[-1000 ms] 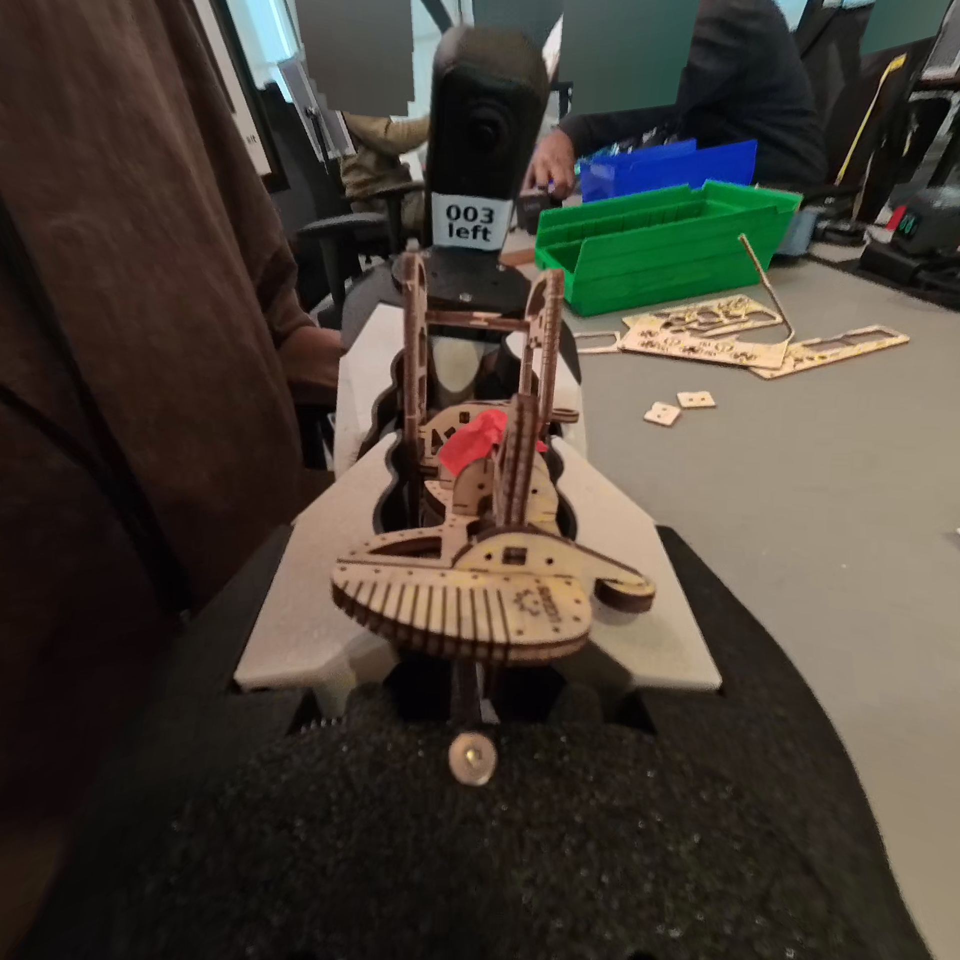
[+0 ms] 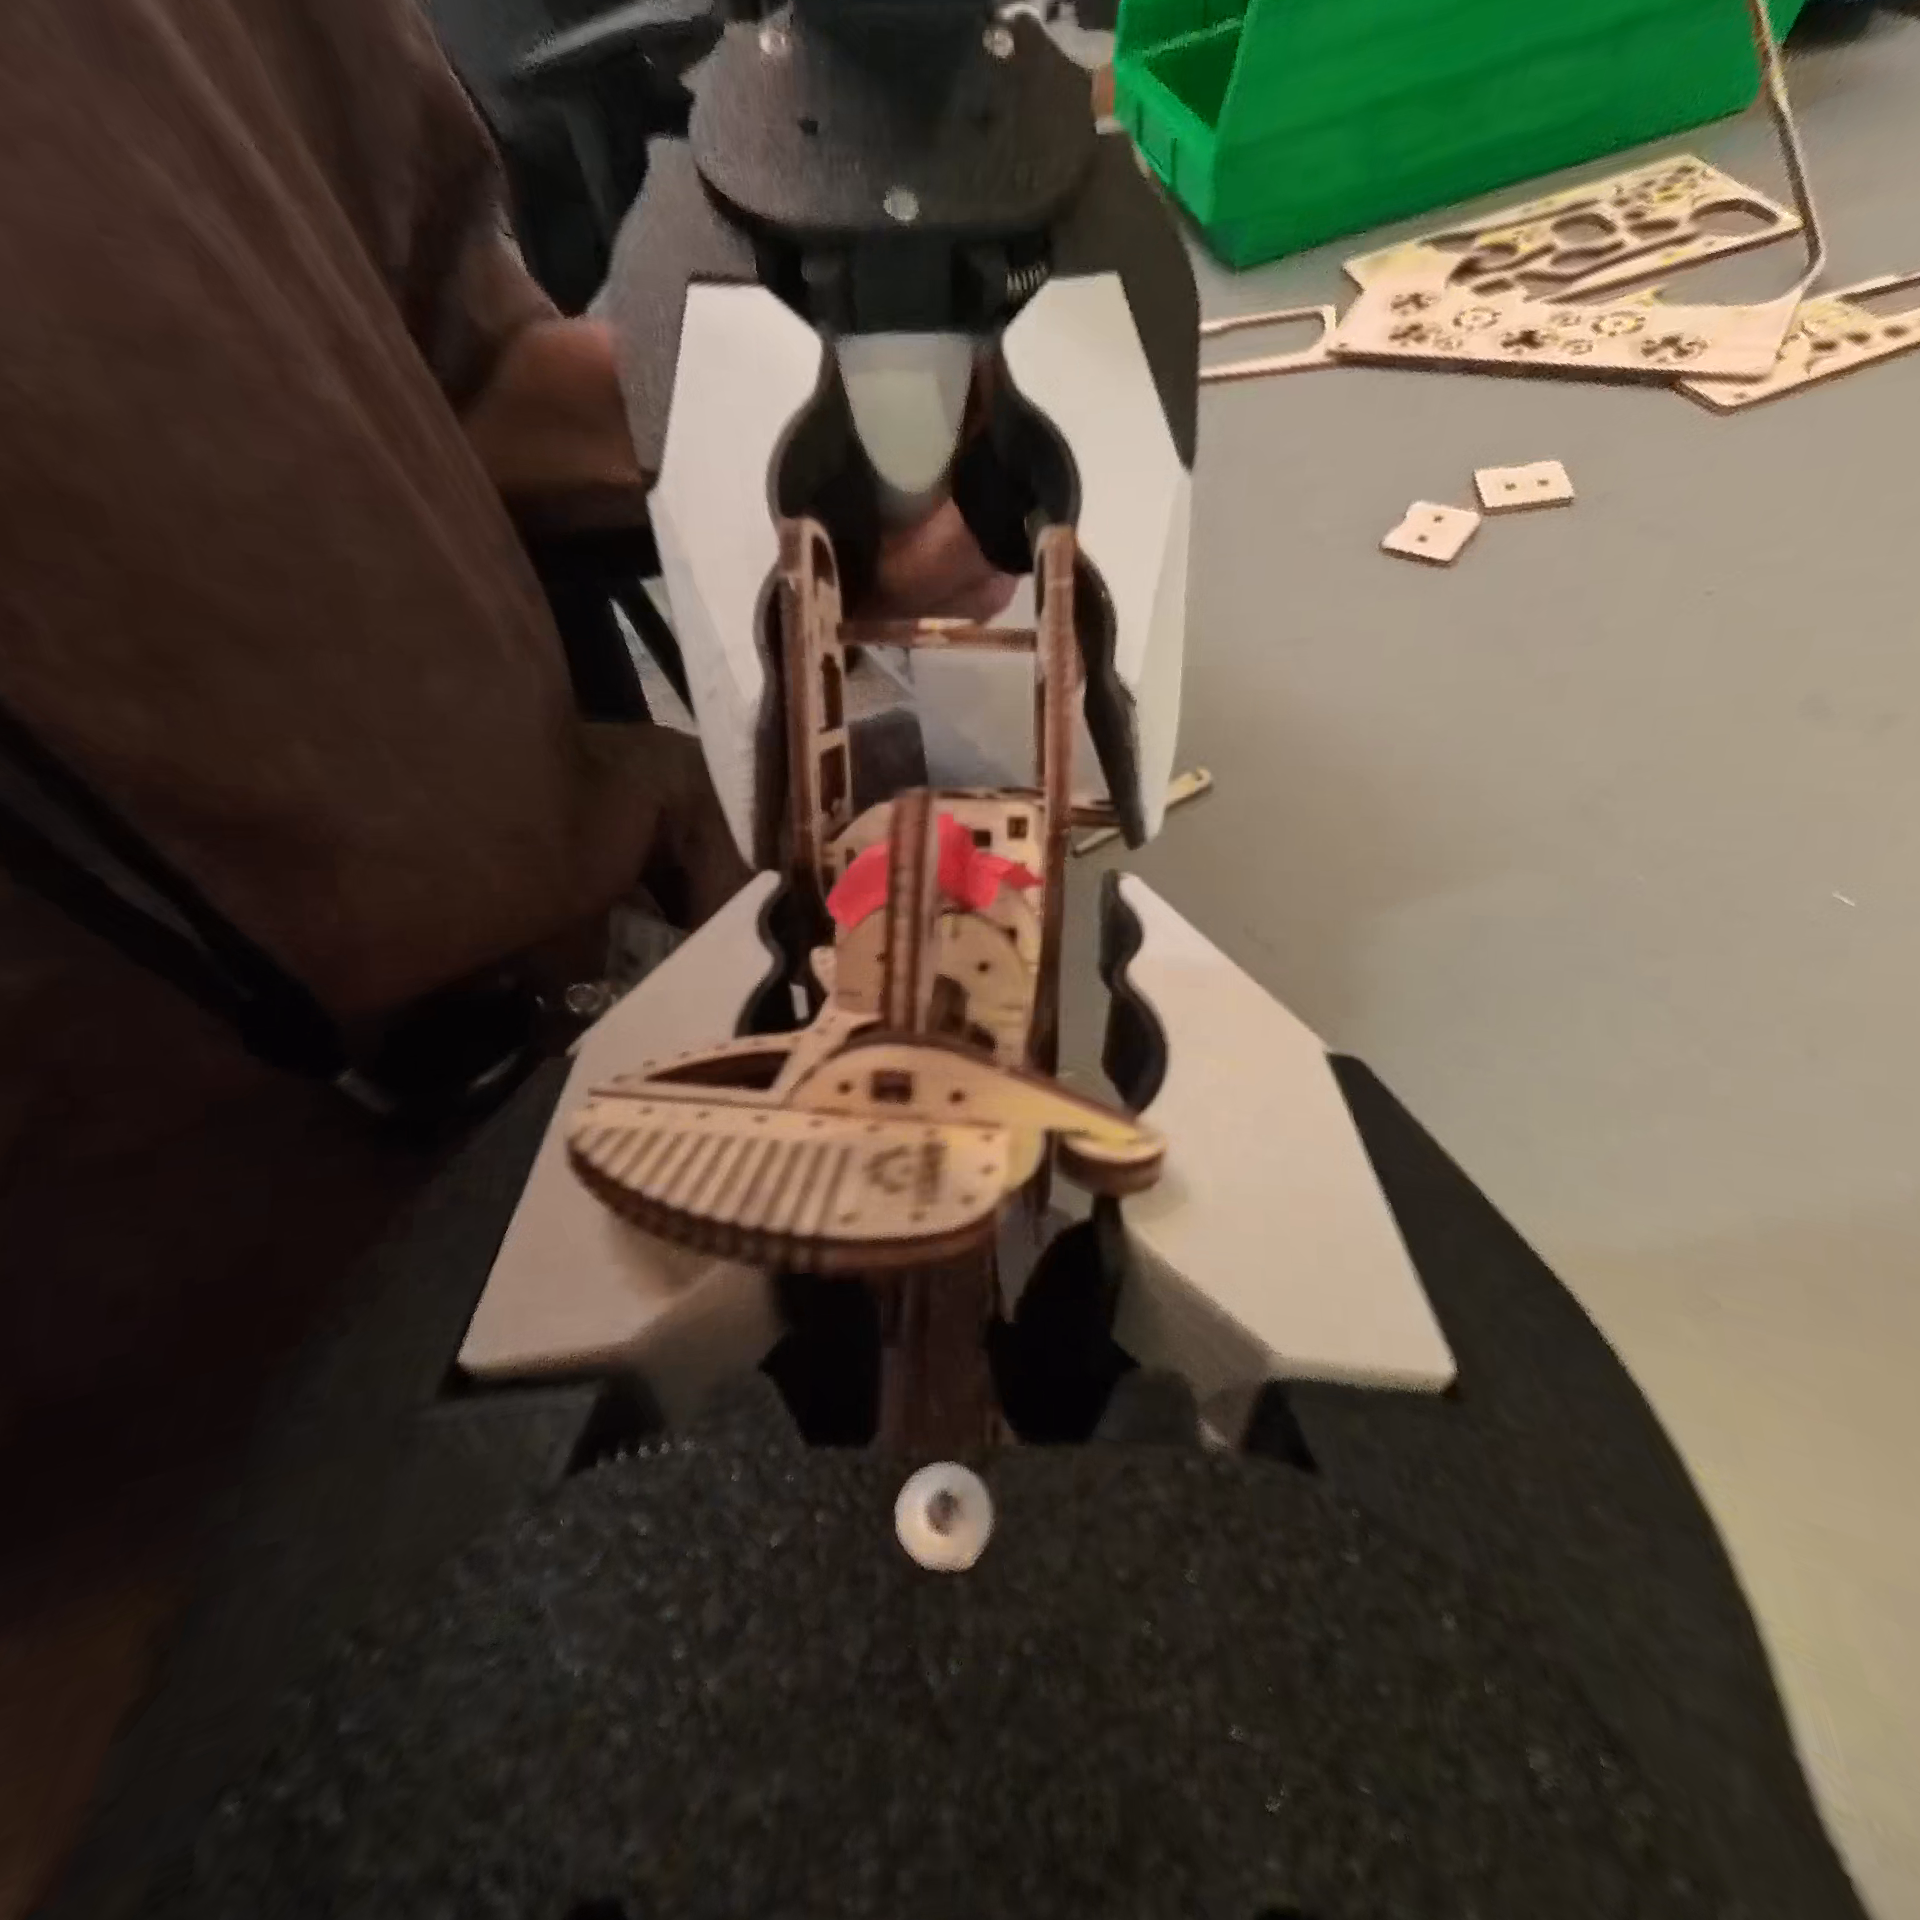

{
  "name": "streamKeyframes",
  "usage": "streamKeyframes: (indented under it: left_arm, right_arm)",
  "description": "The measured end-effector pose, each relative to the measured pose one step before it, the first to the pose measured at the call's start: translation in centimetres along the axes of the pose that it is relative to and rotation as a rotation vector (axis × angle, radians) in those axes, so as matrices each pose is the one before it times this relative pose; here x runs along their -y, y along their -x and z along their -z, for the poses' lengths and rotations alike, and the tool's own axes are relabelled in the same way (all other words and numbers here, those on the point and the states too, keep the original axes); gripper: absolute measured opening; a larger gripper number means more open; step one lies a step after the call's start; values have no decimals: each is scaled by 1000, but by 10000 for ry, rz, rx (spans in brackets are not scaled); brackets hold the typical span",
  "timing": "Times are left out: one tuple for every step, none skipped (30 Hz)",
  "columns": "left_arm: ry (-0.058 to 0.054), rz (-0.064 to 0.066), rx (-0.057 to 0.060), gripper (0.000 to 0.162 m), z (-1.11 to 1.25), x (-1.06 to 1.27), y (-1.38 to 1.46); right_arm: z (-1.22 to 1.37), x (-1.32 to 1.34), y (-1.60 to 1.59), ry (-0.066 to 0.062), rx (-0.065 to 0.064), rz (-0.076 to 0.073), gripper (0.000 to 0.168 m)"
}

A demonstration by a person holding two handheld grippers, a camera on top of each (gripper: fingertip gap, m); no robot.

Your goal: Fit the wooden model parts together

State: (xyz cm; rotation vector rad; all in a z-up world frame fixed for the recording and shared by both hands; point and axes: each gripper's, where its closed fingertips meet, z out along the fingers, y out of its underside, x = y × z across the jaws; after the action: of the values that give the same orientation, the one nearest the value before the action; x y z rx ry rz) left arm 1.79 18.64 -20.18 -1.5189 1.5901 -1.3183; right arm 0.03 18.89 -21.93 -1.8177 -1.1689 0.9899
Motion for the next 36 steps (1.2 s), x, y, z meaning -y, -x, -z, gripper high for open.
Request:
streamKeyframes:
  left_arm:
    - [-27,6,-122,57,-164,106,-218]
    - [99,-30,79,57,-97,-155,161]
    - [100,-52,139,56,-45,-164,256]
    - [-8,-15,-9,56,-42,42,-28]
    - [2,-23,30,56,-48,38,4]
    - [64,-120,97,56,-86,-142,84]
    - [85,-76,-9,56,-89,-201,-68]
    - [86,-48,30,55,-71,-185,-30]
    - [22,-93,53,55,-55,-78,-35]
    - [50,-100,29,55,-51,-84,-53]
    - [31,-49,38,54,-15,-32,-8]
    - [39,15,-49,55,-6,-22,-104]
    - [46,55,-52,53,-64,-67,-128]
    - [-26,6,66,54,-96,11,-4]
    - [36,14,-17,51,-64,-43,-94]
    - [19,116,-63,51,-50,-57,-17]
    - [-72,98,-24,51,15,63,82]
    - [-124,-2,-51,53,126,235,-16]
    - [-150,178,-134,53,179,279,4]
    - [-48,264,-187,54,104,39,33]
    - [-82,110,-83,54,107,80,7]
    - [-49,-138,30,54,70,87,-86]
    - [-107,-32,-26,54,19,139,-124]
    - [-69,136,-145,54,-19,37,-159]
    - [-63,96,-15,55,41,59,38]
    - [-20,-24,-20,55,38,51,-21]
    - [-64,-73,-8,55,42,140,-60]
    - [-66,-68,-10,55,47,162,-71]
    - [-69,-22,-73,55,47,154,-158]
    - [-98,8,-17,55,44,181,-51]
    - [-86,-11,-25,56,61,115,-65]
    - [-47,-20,-10,56,52,51,-35]
    - [19,-8,-11,56,20,-47,-39]
    - [28,10,-35,56,-13,-86,-70]
    - [56,48,1,56,-19,-123,16]
    - [46,47,13,55,-24,-107,43]
  right_arm:
    - [73,-35,147,45,149,13,51]
    - [111,-137,-123,115,-56,50,47]
    - [80,-35,-110,18,-76,76,47]
    - [5,-34,42,-2,18,-26,46]
    - [2,-85,-76,56,-36,-19,47]
    - [9,-156,-23,102,-42,96,46]
    - [-13,-170,11,122,-13,73,46]
    - [9,-107,0,87,-11,73,46]
    - [16,-95,19,61,-43,147,46]
    - [2,-67,5,54,-39,93,46]
    - [19,-29,16,38,-24,46,45]
    - [15,-73,137,77,76,-35,44]
    - [49,-97,8,72,18,10,44]
    - [40,-83,33,23,33,38,44]
    - [-13,-86,77,-9,84,-54,44]
    - [-13,-16,-28,-58,33,-74,44]
    - [-3,145,15,-133,90,-150,46]
    - [29,283,58,-211,92,-201,46]
    - [60,245,9,-185,14,-202,47]
    - [87,203,-23,-219,-22,-225,46]
    - [95,166,94,-211,84,-122,47]
    - [52,113,122,-160,148,-178,48]
    - [25,26,212,-67,238,-240,48]
    - [5,33,98,-46,204,-243,48]
    - [15,78,25,-71,133,-158,48]
    - [57,111,79,-109,105,-60,48]
    - [60,146,80,-137,80,-39,48]
    - [67,139,158,-148,145,-101,48]
    - [47,133,141,-161,164,-149,47]
    - [-6,110,83,-147,135,-138,49]
    - [-33,85,61,-133,122,-101,49]
    - [-13,47,2,-97,85,-82,48]
    - [-14,-20,9,-36,84,-77,49]
    - [-8,-52,-44,0,62,-79,48]
    - [11,-45,-119,28,-2,0,46]
    - [-18,-56,-3,43,7,42,46]
